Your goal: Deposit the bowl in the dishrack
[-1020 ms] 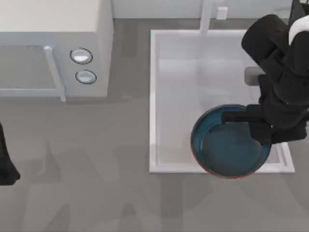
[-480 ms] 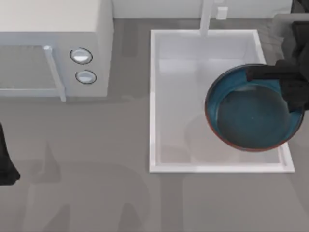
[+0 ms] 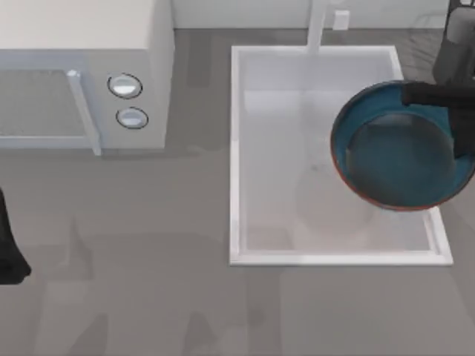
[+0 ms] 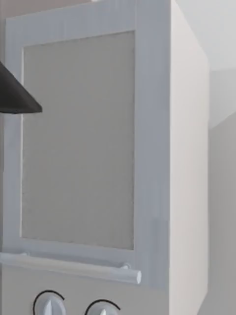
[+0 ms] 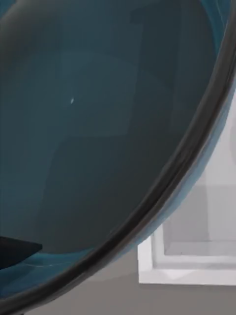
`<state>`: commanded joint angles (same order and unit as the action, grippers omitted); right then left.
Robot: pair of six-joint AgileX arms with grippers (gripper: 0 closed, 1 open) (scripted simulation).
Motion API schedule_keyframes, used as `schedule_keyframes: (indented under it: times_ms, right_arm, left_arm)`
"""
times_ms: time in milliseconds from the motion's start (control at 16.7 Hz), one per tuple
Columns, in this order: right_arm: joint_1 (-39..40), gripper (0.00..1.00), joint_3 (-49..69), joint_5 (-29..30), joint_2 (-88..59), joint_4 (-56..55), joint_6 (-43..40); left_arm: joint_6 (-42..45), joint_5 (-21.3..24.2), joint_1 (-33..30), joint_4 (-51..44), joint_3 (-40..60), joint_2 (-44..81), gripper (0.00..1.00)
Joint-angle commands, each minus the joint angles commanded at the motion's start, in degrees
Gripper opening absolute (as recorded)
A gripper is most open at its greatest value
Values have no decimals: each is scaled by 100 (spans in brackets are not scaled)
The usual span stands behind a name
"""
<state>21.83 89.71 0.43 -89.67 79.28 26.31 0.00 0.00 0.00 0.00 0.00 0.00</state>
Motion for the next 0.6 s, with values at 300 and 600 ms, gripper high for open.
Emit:
schedule_keyframes:
  times_ms: [300,600]
  right_arm:
    - [-1568,0,-466,-1206,982,-1695,-785]
    - [-3155,0,-1054,-1768,1663,-4126,-1464]
  left_arm:
    - [0,0,0,0,0,0,100]
    - [0,0,0,0,0,0,100]
